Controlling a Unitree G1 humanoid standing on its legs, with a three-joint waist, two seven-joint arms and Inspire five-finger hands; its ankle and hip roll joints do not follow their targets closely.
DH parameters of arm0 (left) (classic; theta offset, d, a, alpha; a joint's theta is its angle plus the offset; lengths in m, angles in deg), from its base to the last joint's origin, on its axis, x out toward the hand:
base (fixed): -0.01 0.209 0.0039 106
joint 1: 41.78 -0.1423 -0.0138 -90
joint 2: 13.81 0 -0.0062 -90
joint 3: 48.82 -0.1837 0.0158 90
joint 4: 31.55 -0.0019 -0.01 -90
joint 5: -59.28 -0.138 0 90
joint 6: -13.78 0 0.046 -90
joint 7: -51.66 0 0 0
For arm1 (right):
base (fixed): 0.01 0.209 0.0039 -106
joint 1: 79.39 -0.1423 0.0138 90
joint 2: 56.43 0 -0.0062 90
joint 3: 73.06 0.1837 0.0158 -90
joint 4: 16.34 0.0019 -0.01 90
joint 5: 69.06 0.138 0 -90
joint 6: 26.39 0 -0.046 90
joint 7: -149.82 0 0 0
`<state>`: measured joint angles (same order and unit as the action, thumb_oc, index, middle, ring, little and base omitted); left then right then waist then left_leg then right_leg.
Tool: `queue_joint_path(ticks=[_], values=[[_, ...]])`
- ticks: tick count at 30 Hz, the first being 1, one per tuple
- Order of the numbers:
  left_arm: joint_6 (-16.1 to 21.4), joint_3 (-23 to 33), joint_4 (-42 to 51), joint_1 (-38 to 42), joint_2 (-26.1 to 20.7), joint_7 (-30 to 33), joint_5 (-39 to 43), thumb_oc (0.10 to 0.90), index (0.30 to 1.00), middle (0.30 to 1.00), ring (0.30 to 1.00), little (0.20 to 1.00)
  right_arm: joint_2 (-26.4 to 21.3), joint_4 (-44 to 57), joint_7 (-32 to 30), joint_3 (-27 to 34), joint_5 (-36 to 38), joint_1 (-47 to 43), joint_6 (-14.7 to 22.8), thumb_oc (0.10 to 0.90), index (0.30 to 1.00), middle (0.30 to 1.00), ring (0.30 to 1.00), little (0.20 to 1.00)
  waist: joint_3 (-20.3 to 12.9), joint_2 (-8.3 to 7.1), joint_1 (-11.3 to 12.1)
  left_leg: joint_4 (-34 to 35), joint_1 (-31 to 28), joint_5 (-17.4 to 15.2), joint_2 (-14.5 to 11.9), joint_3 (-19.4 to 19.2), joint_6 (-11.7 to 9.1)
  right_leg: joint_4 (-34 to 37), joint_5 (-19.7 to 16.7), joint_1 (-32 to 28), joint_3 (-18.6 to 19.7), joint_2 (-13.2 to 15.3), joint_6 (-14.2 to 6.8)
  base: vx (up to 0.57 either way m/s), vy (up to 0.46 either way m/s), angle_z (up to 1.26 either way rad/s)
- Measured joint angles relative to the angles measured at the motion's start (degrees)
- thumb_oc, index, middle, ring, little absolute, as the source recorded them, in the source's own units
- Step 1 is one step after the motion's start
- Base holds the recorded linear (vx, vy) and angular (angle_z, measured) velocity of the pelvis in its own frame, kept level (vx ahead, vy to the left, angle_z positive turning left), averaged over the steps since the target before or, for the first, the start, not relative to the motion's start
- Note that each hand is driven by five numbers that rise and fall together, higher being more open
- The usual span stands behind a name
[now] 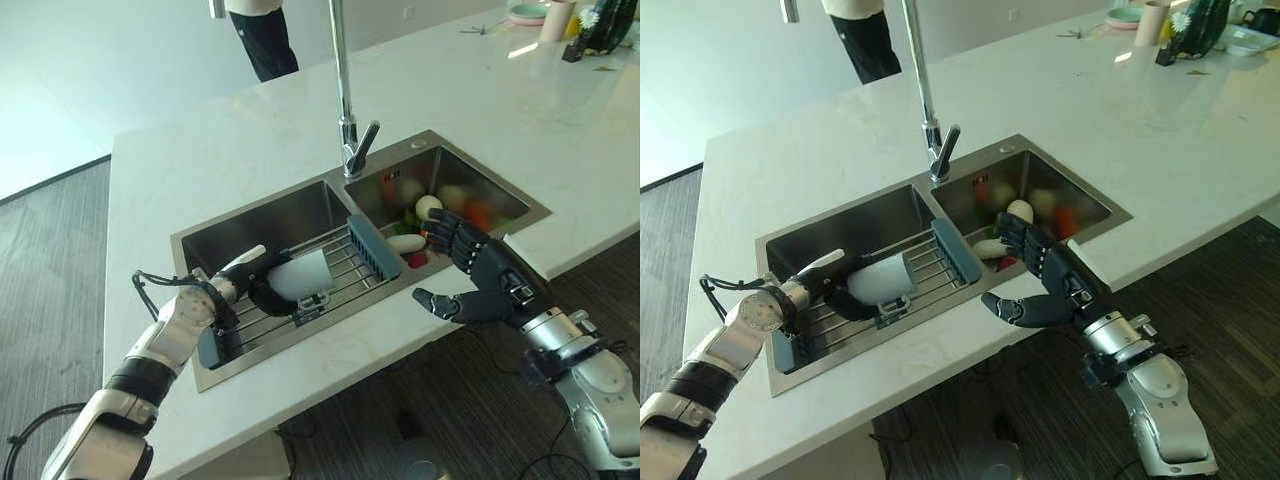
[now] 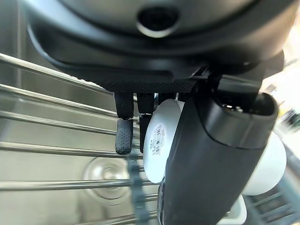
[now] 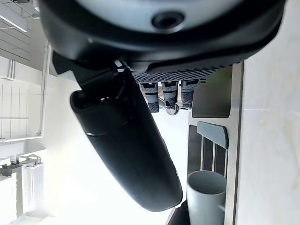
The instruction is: Place the dishes in the dishwasher.
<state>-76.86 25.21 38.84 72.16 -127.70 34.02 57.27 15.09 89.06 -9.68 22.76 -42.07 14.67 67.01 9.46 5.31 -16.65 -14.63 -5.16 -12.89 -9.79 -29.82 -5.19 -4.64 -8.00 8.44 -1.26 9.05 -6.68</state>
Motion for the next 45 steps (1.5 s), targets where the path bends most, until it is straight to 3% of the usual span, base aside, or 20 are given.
queue_joint_path(ticks=[9, 11, 14, 20, 25, 28, 32, 35, 37, 38, 39, 40, 42, 43, 44, 45], values=[[1.3, 9.9, 9.9, -9.8, 0.7, 4.9, 8.4, 0.4, 0.3, 0.3, 0.3, 0.3, 2.3, 0.0, -0.6, 1.1, -1.3, 0.4, 0.0, 0.8, 0.9, 0.9, 0.9, 0.9, 1.4, -1.91, 2.9, -0.2, 0.1, 0.6, -0.1, 2.4, 0.1, -1.2, 1.1, -1.0, -2.1, 0.5, 0.3, -0.06, -0.033, 0.12], [1.5, 14.1, 15.3, -13.5, 3.1, 5.2, 9.3, 0.4, 0.3, 0.3, 0.3, 0.3, 3.0, 0.1, -1.1, 1.5, -2.3, 0.5, 0.0, 0.8, 0.9, 0.9, 0.9, 0.9, 1.4, -2.07, 3.4, -0.5, 0.6, 0.6, -0.1, 2.8, 0.2, -1.7, 1.4, -0.5, -2.5, 0.7, 0.3, -0.03, -0.016, 0.14], [3.3, 15.6, 21.5, -16.2, 5.7, 6.8, 11.5, 0.4, 0.3, 0.3, 0.3, 0.3, 3.8, 0.1, -2.0, 1.9, -2.7, 1.0, 0.0, 0.8, 0.9, 0.9, 0.9, 0.9, 1.4, -2.12, 4.7, -0.6, 1.0, 0.6, -0.1, 3.6, 0.2, -1.9, 1.5, -0.6, -3.2, 0.8, 0.2, -0.03, -0.016, 0.11], [6.3, 20.6, 26.6, -19.0, 10.5, 11.1, 15.1, 0.4, 0.3, 0.3, 0.3, 0.3, 5.9, 0.5, -2.6, 2.0, -4.0, 1.0, 0.0, 0.8, 0.9, 0.9, 0.9, 0.9, 1.4, -2.61, 6.3, -1.4, 2.3, 0.6, -0.2, 5.1, 0.2, -1.9, 1.5, -0.9, -4.5, 1.2, 0.3, -0.04, 0.013, 0.11], [7.3, 24.8, 31.8, -24.9, 14.4, 13.4, 15.3, 0.4, 0.3, 0.3, 0.3, 0.3, 8.6, 2.5, -4.7, 3.1, -4.0, 2.1, -0.1, 0.8, 0.9, 0.9, 0.9, 0.9, 1.2, -3.37, 8.7, -3.6, 4.9, 0.2, -0.1, 7.8, 0.7, -2.0, 1.5, -1.0, -6.8, 2.1, 0.3, -0.07, 0.065, 0.25], [7.6, 25.5, 34.1, -27.8, 16.1, 13.8, 15.4, 0.4, 0.3, 0.3, 0.3, 0.3, 10.2, 4.9, -5.6, 3.4, -4.0, 3.0, -0.1, 0.8, 0.9, 0.9, 0.9, 0.9, 0.9, -4.08, 12.3, -5.5, 7.0, -0.1, 0.1, 9.9, 1.2, -2.3, 1.4, -1.1, -8.6, 2.9, 0.4, -0.08, 0.102, 0.36], [7.9, 25.7, 35.0, -30.7, 16.3, 13.6, 16.7, 0.4, 0.3, 0.3, 0.3, 0.3, 11.9, 6.2, -6.1, 3.3, -3.8, 3.0, 0.0, 0.8, 0.9, 0.9, 0.9, 0.9, 0.7, -6.22, 15.8, -8.7, 10.4, -0.7, 1.5, 13.0, 2.5, -2.6, 0.9, -1.1, -11.4, 5.0, -0.1, -0.09, 0.134, 0.46], [7.9, 27.7, 34.9, -33.0, 16.0, 13.6, 17.4, 0.4, 0.3, 0.3, 0.3, 0.3, 12.8, 6.7, -6.2, 3.2, -3.7, 3.3, 0.7, 0.8, 0.9, 0.9, 0.9, 0.9, 0.9, -7.9, 17.4, -14.2, 15.3, -3.1, 4.3, 16.0, 5.2, -2.6, -1.7, -0.9, -13.6, 8.5, -1.4, -0.11, 0.205, 0.51], [7.8, 28.1, 34.5, -33.9, 15.9, 13.6, 17.5, 0.4, 0.3, 0.3, 0.3, 0.3, 13.7, 6.6, -6.4, 1.7, -2.6, 3.3, 0.8, 0.8, 0.9, 0.9, 0.9, 0.9, 1.0, -8.02, 18.7, -15.1, 16.6, -3.8, 4.9, 15.9, 7.7, -1.8, -5.1, -0.8, -14.2, 9.5, -0.1, -0.1, 0.111, 0.3], [7.8, 28.1, 34.2, -34.1, 15.9, 13.8, 17.6, 0.4, 0.3, 0.3, 0.3, 0.3, 14.2, 6.6, -6.6, 0.1, -2.1, 3.3, 1.3, 0.8, 0.9, 0.9, 0.9, 0.9, 1.3, -7.36, 19.8, -15.2, 17.2, -3.4, 5.0, 16.2, 8.8, -4.3, -2.1, -0.9, -16.0, 9.2, 0.1, -0.06, 0.04, 0.2], [7.8, 28.0, 34.1, -34.1, 16.0, 13.8, 17.6, 0.4, 0.3, 0.3, 0.3, 0.3, 14.4, 6.6, -6.8, -1.3, -2.1, 2.9, 2.0, 0.8, 0.9, 0.9, 0.9, 0.9, 1.2, -7.46, 20.7, -15.1, 17.6, -3.0, 4.9, 16.7, 9.2, -8.9, 3.4, -1.1, -18.3, 8.4, 0.0, -0.01, -0.016, 0.28], [7.7, 28.0, 34.2, -34.2, 15.9, 14.1, 17.6, 0.4, 0.3, 0.3, 0.3, 0.3, 14.3, 6.7, -6.8, -2.4, -2.1, 2.3, 2.6, 0.8, 0.9, 0.9, 0.9, 0.9, 1.2, -7.36, 22.2, -14.9, 18.6, -2.0, 5.0, 17.3, 9.1, -10.0, 6.5, -2.1, -19.7, 7.1, 0.1, 0.0, -0.037, 0.45], [6.9, 27.3, 34.0, -34.1, 16.0, 14.8, 18.4, 0.4, 0.3, 0.3, 0.3, 0.3, 14.4, 6.6, -8.1, -4.4, -2.1, 1.4, 3.1, 0.8, 0.9, 0.9, 0.9, 0.9, 1.5, -7.07, 23.3, -13.3, 19.5, 0.6, 7.0, 21.9, 10.2, -8.3, 10.4, -5.8, -17.8, 2.8, 0.1, 0.03, -0.148, 1.49], [6.9, 26.9, 32.8, -32.2, 16.3, 14.4, 19.8, 0.4, 0.3, 0.3, 0.3, 0.3, 14.1, 6.6, -9.8, -4.3, -0.8, 2.6, 3.9, 0.8, 0.9, 0.9, 0.9, 0.9, 2.1, -6.24, 21.3, -8.8, 18.8, 4.7, 10.4, 29.7, 10.4, -9.8, 16.6, -7.0, -7.7, -4.6, 1.2, 0.04, -0.259, 3.27], [7.0, 25.5, 32.3, -29.7, 16.2, 14.3, 19.9, 0.4, 0.3, 0.3, 0.3, 0.3, 12.9, 6.6, -11.1, -2.9, 0.7, 3.7, 4.1, 0.8, 0.9, 0.9, 0.9, 0.9, 2.3, -6.53, 19.5, -2.8, 17.0, 9.2, 13.8, 36.0, 10.0, -11.4, 19.0, -6.3, -2.2, -10.4, 3.9, 0.03, -0.248, 3.27], [7.3, 25.3, 32.8, -29.6, 16.0, 14.3, 20.0, 0.4, 0.3, 0.3, 0.3, 0.3, 12.2, 6.6, -11.4, -2.5, 1.3, 3.9, 4.6, 0.8, 0.9, 0.9, 0.9, 0.9, 2.3, -6.77, 19.8, -1.4, 16.9, 9.9, 14.2, 35.1, 9.5, -11.3, 19.0, -5.8, -2.3, -11.1, 3.9, -0.01, -0.189, 2.46]])
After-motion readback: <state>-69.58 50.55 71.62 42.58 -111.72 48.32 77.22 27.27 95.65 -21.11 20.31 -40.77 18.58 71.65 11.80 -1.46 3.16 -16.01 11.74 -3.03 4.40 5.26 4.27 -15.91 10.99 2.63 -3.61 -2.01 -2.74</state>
